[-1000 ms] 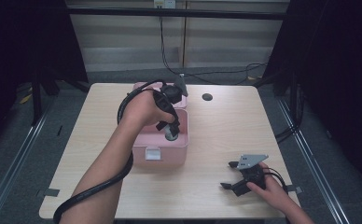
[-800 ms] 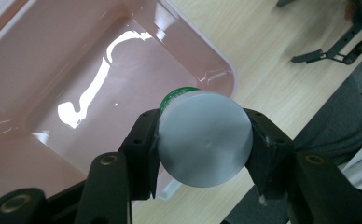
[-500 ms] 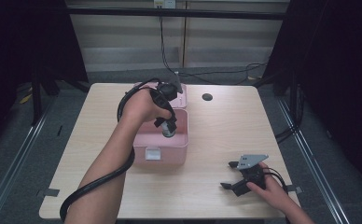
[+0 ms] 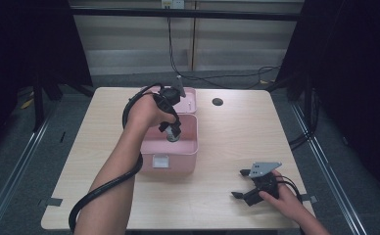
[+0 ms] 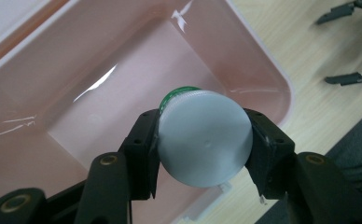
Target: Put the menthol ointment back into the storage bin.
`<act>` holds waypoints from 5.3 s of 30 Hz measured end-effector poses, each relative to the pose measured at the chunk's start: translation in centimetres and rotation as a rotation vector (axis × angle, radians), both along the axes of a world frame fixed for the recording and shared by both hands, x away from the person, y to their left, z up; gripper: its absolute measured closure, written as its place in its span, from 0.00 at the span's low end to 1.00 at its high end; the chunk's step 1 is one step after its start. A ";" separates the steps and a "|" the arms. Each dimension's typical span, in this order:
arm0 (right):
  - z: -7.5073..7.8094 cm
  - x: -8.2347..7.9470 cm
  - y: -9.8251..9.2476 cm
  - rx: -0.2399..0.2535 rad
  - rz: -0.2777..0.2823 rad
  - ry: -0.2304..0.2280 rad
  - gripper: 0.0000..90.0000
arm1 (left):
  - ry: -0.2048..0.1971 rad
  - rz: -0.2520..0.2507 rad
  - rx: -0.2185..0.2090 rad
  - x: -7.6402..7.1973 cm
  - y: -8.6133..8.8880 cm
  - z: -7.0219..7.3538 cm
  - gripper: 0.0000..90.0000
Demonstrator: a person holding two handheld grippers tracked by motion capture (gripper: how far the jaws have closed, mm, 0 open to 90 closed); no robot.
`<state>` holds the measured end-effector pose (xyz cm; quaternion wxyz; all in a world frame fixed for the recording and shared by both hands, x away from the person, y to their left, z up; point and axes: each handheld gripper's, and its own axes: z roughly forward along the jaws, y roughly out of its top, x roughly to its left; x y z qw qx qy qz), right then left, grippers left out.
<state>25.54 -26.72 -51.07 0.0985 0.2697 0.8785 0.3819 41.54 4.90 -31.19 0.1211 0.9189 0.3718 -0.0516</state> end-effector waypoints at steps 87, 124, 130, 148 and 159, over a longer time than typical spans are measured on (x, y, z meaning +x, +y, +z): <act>0.0 0.0 0.0 0.001 -0.001 0.001 0.13 | -0.028 0.330 0.039 4.4 3.7 -10.4 0.56; 0.0 0.0 0.0 0.004 -0.001 -0.001 0.14 | -0.058 0.281 0.058 4.5 2.8 -12.2 0.55; 0.0 0.0 0.0 0.003 -0.001 -0.002 0.14 | -0.051 0.279 0.067 4.5 2.7 -12.6 0.55; 0.0 0.0 0.0 0.004 -0.002 0.000 0.14 | -0.064 0.267 0.075 4.6 2.7 -12.9 0.54; 0.0 0.0 0.0 0.004 -0.002 0.000 0.13 | -0.058 0.308 0.064 4.5 3.0 -12.3 0.41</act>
